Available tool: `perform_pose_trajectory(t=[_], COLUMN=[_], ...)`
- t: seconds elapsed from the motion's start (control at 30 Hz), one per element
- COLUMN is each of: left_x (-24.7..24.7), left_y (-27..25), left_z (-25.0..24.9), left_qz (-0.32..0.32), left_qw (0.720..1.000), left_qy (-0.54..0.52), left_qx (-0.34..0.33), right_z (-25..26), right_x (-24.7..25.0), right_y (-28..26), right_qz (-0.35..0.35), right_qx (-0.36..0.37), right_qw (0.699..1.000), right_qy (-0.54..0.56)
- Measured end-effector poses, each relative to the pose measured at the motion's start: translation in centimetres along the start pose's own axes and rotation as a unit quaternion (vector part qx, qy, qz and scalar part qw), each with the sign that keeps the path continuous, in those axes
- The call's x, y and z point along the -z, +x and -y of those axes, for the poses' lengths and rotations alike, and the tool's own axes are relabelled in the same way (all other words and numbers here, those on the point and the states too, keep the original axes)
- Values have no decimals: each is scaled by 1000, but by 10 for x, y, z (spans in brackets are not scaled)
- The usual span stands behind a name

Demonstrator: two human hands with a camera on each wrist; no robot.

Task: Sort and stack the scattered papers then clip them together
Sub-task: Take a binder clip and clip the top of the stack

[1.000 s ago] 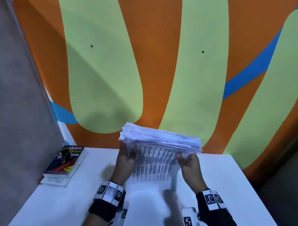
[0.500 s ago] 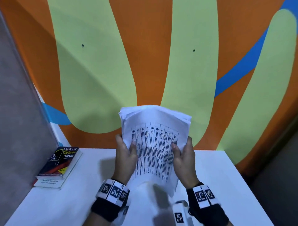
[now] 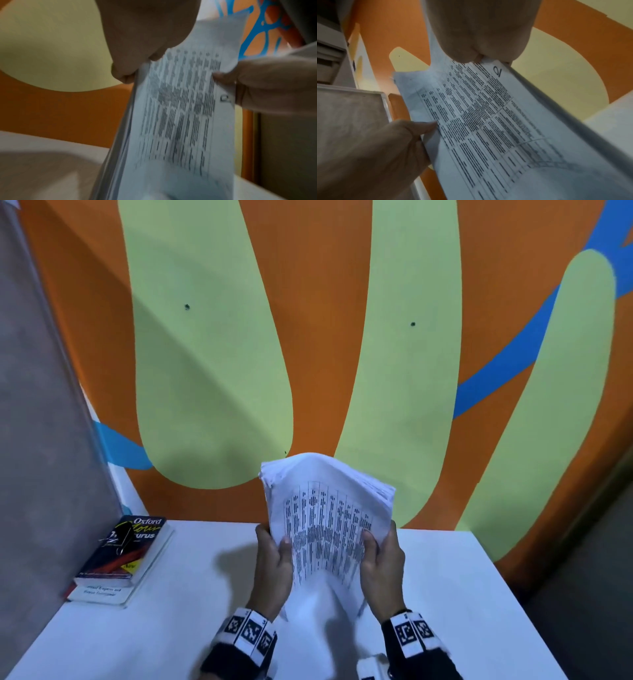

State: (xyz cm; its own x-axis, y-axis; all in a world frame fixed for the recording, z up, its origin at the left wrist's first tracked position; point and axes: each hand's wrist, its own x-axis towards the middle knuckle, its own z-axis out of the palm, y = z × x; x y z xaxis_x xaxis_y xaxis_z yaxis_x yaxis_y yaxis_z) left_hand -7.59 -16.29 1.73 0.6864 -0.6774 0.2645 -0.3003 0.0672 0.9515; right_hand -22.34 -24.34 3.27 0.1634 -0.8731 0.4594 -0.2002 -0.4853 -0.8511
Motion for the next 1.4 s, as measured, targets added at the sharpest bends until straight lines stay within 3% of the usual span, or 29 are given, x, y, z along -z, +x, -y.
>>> perform_pose_trajectory(t=[0.2,0.3,0.47,0.63,0.8,0.9,1.0,1.13,1.33,1.4], left_x=[31,44,94,168,245,285,309,322,330,337], left_y=[17,21,15,-20,-48,-60,-66,-69,-57,-55], left_z=[-25,-47,-56,-43,-36,-37,-44,-59,-54,-43], left_qz=[36,35,-4,-67,-164,-202,-227,-239,-225,-253], left_qw=[999,996,964,964,930,905,877,850,852,861], left_qy=[-14,84,267,258,319,357,399,449,464,431], left_qx=[7,-15,-11,26,81,113,139,136,96,96], right_z=[11,18,33,48,67,64,74,90,124,132], right_x=[-9,-27,-64,-122,-203,-256,-300,-351,-397,-410], right_y=[4,-1,-10,-24,-29,-27,-24,-26,-33,-41], right_qz=[-3,25,87,232,398,426,463,517,556,570], right_qx=[26,40,47,26,27,100,236,405,501,506], right_qw=[999,998,992,968,911,899,845,719,555,522], right_qy=[18,37,77,88,102,25,-127,-227,-363,-383])
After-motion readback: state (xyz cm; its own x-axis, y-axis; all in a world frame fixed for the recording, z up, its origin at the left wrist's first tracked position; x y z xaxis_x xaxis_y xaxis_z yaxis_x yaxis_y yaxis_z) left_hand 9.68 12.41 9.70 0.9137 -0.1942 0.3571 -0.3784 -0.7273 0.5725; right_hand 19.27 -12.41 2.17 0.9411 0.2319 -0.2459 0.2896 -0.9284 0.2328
